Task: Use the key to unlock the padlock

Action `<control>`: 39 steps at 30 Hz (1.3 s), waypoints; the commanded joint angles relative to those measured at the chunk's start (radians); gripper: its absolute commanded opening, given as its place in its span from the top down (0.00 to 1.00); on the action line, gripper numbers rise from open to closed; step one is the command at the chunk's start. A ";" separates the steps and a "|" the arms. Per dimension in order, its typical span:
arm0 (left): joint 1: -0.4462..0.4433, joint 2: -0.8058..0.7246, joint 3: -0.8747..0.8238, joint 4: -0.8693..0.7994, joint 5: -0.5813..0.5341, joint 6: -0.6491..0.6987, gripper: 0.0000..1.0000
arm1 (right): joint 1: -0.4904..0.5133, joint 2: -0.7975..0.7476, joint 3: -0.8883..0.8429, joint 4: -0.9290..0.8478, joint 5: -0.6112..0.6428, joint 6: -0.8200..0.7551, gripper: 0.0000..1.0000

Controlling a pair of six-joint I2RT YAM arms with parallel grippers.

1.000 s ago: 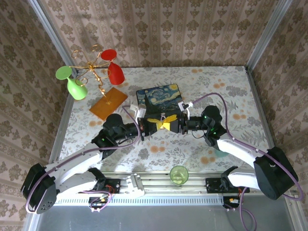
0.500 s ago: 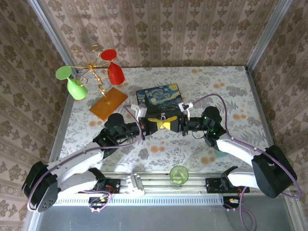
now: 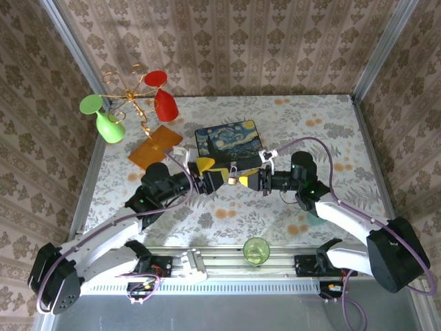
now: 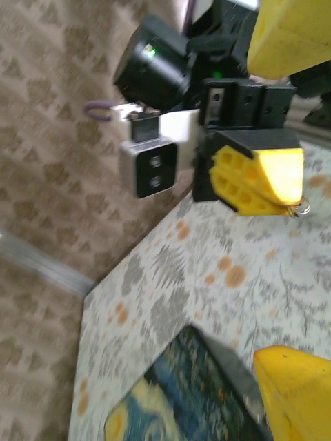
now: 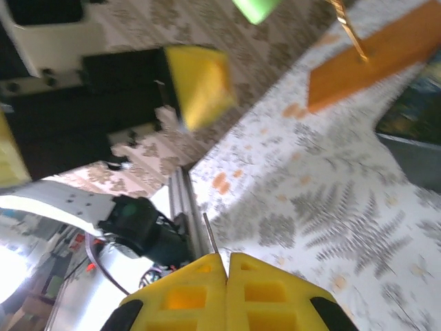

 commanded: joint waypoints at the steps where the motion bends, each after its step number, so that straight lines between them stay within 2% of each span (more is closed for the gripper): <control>1: 0.008 0.058 0.068 -0.216 -0.143 0.061 0.00 | -0.013 0.027 0.038 -0.233 0.135 -0.089 1.00; 4: -0.009 0.179 0.163 -0.374 -0.185 0.089 0.00 | -0.019 0.049 0.066 -0.384 0.338 -0.109 1.00; 6: -0.031 0.247 0.187 -0.371 -0.191 0.109 0.00 | -0.026 0.067 0.079 -0.437 0.415 -0.102 1.00; 9: -0.036 0.341 0.207 -0.360 -0.200 0.112 0.00 | -0.033 0.082 0.079 -0.453 0.444 -0.095 1.00; 13: -0.035 0.467 0.204 -0.249 -0.147 0.116 0.04 | -0.033 0.065 0.064 -0.461 0.491 -0.093 1.00; 16: -0.031 0.544 0.215 -0.180 -0.091 0.138 0.04 | -0.034 0.042 0.059 -0.477 0.506 -0.104 1.00; 20: 0.005 0.639 0.271 -0.202 -0.047 0.149 0.10 | -0.035 0.025 0.052 -0.489 0.500 -0.121 1.00; 24: 0.002 0.699 0.264 -0.119 -0.069 0.141 0.07 | -0.037 -0.001 0.030 -0.490 0.503 -0.121 1.00; 28: -0.018 0.749 0.295 -0.145 -0.124 0.169 0.09 | -0.038 -0.032 0.003 -0.483 0.505 -0.113 1.00; 32: -0.026 0.796 0.316 -0.152 -0.167 0.153 0.15 | -0.041 -0.062 -0.018 -0.488 0.508 -0.111 1.00; 39: -0.045 0.855 0.317 -0.096 -0.183 0.118 0.37 | -0.043 -0.069 -0.046 -0.475 0.507 -0.103 1.00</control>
